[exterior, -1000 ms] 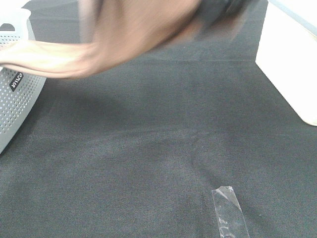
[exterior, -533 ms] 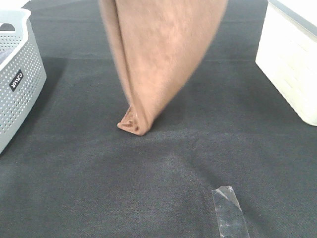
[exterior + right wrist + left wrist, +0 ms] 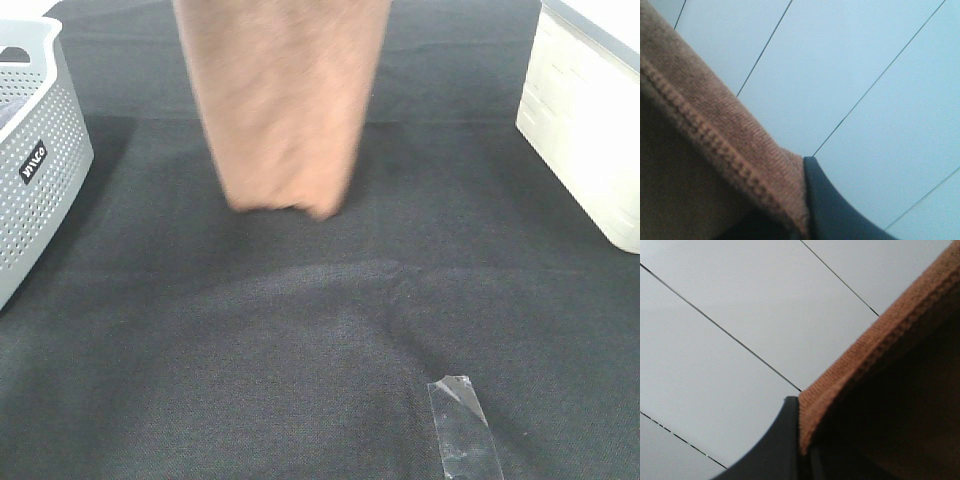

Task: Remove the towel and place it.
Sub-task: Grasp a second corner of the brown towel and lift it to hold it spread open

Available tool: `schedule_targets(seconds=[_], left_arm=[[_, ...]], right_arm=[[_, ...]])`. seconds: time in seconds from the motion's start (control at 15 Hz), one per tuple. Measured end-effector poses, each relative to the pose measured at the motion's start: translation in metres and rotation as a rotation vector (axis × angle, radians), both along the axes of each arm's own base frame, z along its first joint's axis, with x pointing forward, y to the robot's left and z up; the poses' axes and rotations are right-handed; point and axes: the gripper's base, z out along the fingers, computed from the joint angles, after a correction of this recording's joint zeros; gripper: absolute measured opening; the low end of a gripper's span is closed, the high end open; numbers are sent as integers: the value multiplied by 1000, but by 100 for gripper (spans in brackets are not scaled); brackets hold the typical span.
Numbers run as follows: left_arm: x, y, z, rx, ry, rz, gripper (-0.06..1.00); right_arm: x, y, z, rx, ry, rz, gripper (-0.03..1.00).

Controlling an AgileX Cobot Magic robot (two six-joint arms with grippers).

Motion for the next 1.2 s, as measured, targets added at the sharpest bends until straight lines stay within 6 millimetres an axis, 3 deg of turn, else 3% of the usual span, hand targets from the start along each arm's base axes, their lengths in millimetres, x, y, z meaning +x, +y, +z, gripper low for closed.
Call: schedule_targets(seconds=[0.13,0.4,0.67,0.87,1.2], left_arm=[[20,-1,-15,-12,-71,-21,0],[49,-5,-38,-56,-260,-95,0],[76,10,-47,-69,-339,-65,0],[84,10,-48,-75,-360,-59,0],[91,9,-61,-63,-299,-43,0]], right_arm=[[15,3,0,55,-69,7,0],[54,-13,-8,177,-134,-40,0],[76,-3,-31,220,-130,-17,0],[85,0,-45,216,-105,-18,0],[85,0,-45,218,-108,-17,0]])
